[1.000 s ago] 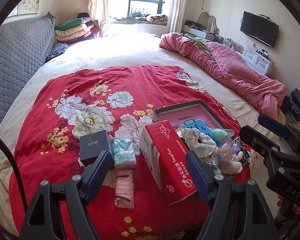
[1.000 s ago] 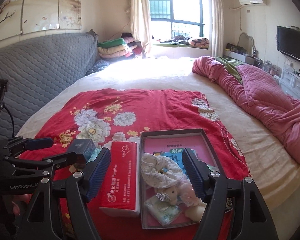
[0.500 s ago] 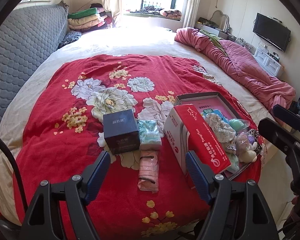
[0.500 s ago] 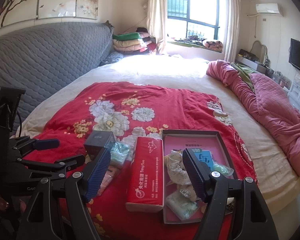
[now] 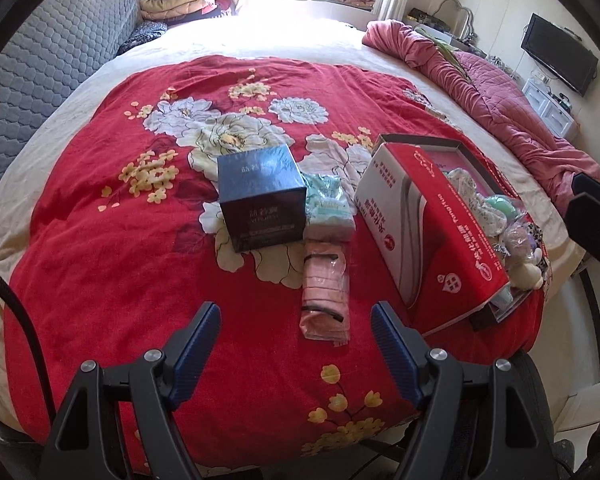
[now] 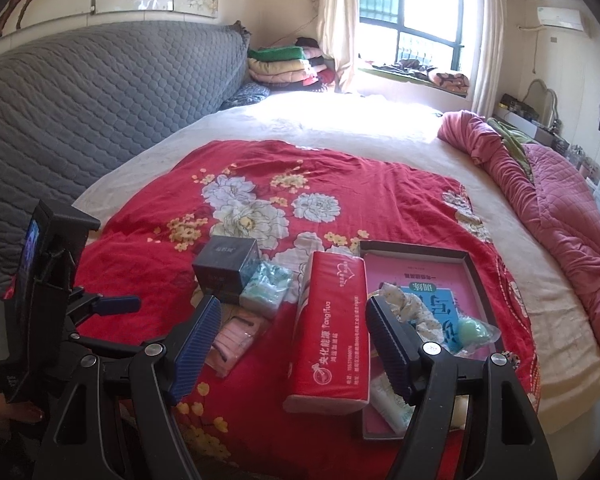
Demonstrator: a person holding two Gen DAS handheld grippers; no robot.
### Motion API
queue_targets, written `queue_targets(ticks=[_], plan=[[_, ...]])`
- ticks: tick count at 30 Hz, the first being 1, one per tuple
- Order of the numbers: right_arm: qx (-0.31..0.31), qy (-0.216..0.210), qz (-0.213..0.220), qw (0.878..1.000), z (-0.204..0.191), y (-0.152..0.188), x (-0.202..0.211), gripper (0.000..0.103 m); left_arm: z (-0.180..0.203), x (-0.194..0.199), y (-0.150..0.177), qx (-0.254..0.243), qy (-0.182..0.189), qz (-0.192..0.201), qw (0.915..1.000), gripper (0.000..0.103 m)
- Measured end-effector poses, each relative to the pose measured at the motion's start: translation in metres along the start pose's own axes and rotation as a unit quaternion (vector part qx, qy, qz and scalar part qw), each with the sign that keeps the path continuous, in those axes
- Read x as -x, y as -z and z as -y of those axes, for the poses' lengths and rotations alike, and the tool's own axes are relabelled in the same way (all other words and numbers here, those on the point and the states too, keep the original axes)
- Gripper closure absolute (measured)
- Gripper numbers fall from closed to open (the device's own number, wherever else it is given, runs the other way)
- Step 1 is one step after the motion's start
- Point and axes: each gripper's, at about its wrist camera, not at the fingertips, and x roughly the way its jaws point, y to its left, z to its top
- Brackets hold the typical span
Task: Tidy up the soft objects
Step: 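Move both open tools back over the pink towel and wipes packet, then grasp the pink wrapped towel with the left tool while the right tool grasps the green wipes packet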
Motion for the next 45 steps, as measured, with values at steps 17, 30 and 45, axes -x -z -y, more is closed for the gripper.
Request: queue_targets(ticks=[17, 30, 45], plan=[[0.006, -0.005, -0.045, 0.999, 0.008, 0.003, -0.053, 0.027, 0.011, -0.084, -0.015, 0.012, 0.042, -0.069, 0.9967, 0.026], [0.224, -0.083, -0.093, 0.967, 0.004, -0.043, -0.121, 0.027, 0.008, -0.106, -0.020, 0.020, 0.075, -0.072, 0.9944, 0.043], [0.497, -0.191, -0.229, 0.815, -0.053, -0.029, -0.225, 0.026, -0.019, -0.097, -0.014, 0.046, 0.129, -0.068, 0.9883, 0.067]])
